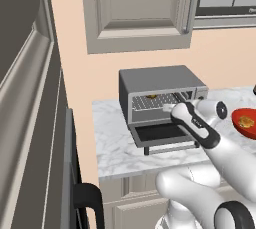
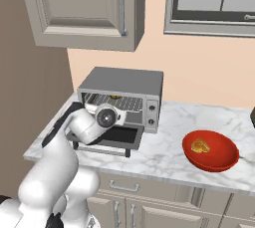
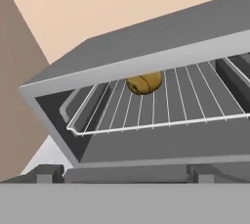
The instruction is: Pick up the heated bread from the toaster oven and place it in the bowl. Then move the bread bowl to the dining counter.
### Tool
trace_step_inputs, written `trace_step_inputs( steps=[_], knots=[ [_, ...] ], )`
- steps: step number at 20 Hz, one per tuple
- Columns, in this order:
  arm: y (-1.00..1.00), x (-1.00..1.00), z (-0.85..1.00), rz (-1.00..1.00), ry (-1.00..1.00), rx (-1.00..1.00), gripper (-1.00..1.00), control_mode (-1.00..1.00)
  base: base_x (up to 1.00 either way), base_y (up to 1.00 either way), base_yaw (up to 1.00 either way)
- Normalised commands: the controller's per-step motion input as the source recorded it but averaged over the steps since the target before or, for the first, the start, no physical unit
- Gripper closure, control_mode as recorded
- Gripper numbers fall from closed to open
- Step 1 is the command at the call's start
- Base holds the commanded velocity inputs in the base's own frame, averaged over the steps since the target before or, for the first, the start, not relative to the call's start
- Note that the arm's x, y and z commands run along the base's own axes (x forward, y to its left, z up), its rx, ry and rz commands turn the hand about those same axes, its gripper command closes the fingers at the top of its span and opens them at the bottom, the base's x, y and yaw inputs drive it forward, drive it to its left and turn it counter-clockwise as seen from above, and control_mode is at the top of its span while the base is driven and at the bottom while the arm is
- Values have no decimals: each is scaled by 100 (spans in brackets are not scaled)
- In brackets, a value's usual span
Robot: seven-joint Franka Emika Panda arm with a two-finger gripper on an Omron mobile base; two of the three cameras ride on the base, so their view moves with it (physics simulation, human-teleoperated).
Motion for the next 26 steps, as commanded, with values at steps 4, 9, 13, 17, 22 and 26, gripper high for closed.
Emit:
trace_step_inputs(
  steps=[4,9,13,17,22,26],
  knots=[
    [0,25,0,-5,-4,5,-100,-100,0,0,0],
    [0,16,0,-6,0,6,-100,-100,0,0,0],
    [0,14,-5,-5,-1,4,-100,-100,0,0,0],
    [0,17,-4,-5,0,2,-100,-100,0,0,0],
    [0,16,-10,-5,0,0,-100,-100,0,0,0],
    [0,10,-13,-2,0,0,-100,-100,0,0,0]
  ],
)
